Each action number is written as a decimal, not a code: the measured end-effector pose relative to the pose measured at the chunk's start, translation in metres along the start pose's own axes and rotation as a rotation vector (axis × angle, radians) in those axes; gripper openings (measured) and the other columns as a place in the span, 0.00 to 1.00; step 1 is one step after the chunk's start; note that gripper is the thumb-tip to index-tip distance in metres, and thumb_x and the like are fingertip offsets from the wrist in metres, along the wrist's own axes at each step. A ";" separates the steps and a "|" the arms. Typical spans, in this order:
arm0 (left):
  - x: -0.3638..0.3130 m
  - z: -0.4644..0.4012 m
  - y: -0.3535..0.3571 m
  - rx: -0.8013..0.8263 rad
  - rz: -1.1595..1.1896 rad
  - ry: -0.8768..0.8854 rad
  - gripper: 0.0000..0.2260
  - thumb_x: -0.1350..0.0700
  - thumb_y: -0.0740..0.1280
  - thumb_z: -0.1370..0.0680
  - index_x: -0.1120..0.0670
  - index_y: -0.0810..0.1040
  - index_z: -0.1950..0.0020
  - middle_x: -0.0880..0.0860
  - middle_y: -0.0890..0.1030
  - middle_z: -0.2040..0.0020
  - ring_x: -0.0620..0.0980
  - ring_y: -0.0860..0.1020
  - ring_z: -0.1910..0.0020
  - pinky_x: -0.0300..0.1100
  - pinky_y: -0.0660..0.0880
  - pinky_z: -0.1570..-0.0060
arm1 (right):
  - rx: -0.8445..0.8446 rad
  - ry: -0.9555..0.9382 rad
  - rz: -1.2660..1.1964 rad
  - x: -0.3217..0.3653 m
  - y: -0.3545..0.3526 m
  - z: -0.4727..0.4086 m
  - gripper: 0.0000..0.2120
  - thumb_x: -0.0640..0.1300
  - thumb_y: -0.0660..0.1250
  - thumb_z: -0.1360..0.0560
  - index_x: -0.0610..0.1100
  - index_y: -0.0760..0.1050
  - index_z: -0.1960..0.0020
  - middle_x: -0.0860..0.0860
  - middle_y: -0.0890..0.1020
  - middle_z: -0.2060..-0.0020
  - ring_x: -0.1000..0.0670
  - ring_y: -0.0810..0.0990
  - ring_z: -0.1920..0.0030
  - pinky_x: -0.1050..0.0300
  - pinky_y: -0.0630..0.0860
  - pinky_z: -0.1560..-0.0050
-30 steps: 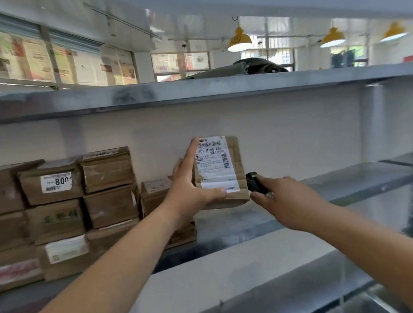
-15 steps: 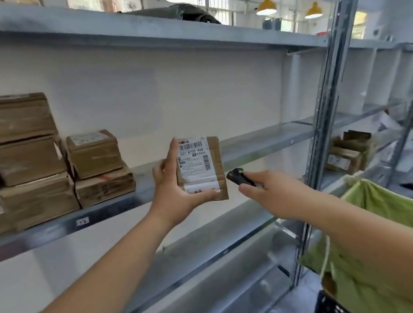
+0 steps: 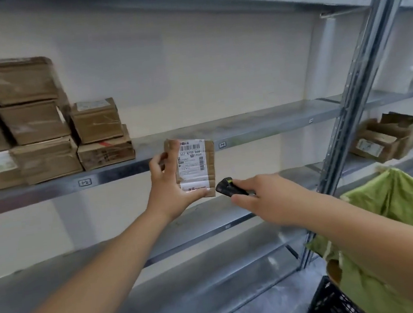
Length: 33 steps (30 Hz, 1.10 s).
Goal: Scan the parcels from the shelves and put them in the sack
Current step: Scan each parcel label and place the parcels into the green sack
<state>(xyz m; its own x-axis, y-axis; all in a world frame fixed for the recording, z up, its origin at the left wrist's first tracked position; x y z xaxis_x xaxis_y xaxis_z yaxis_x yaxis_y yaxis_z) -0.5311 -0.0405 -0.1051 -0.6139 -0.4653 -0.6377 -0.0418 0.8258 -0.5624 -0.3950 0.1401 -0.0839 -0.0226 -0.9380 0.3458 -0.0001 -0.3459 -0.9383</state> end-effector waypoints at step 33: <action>-0.081 0.130 0.234 0.259 0.302 -0.267 0.63 0.37 0.85 0.47 0.23 0.48 0.22 0.44 0.59 0.27 0.45 0.69 0.30 0.46 0.63 0.25 | -0.045 0.357 -0.281 -0.279 0.068 0.123 0.24 0.58 0.64 0.19 0.56 0.70 0.23 0.54 0.82 0.59 0.55 0.79 0.69 0.65 0.68 0.74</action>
<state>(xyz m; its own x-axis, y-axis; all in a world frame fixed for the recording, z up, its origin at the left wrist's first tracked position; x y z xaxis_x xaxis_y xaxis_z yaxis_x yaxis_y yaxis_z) -0.3883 0.1488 -0.2535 -0.3427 -0.3106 -0.8866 0.3260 0.8458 -0.4223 -0.2660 0.3755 -0.2428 -0.3587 -0.7392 0.5700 -0.0991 -0.5771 -0.8107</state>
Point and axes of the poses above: each hand's wrist, its own z-axis away from the middle knuckle, its own y-axis out of the palm, x = y × z, the point moved 10 cm from there along -z, towards the middle knuckle
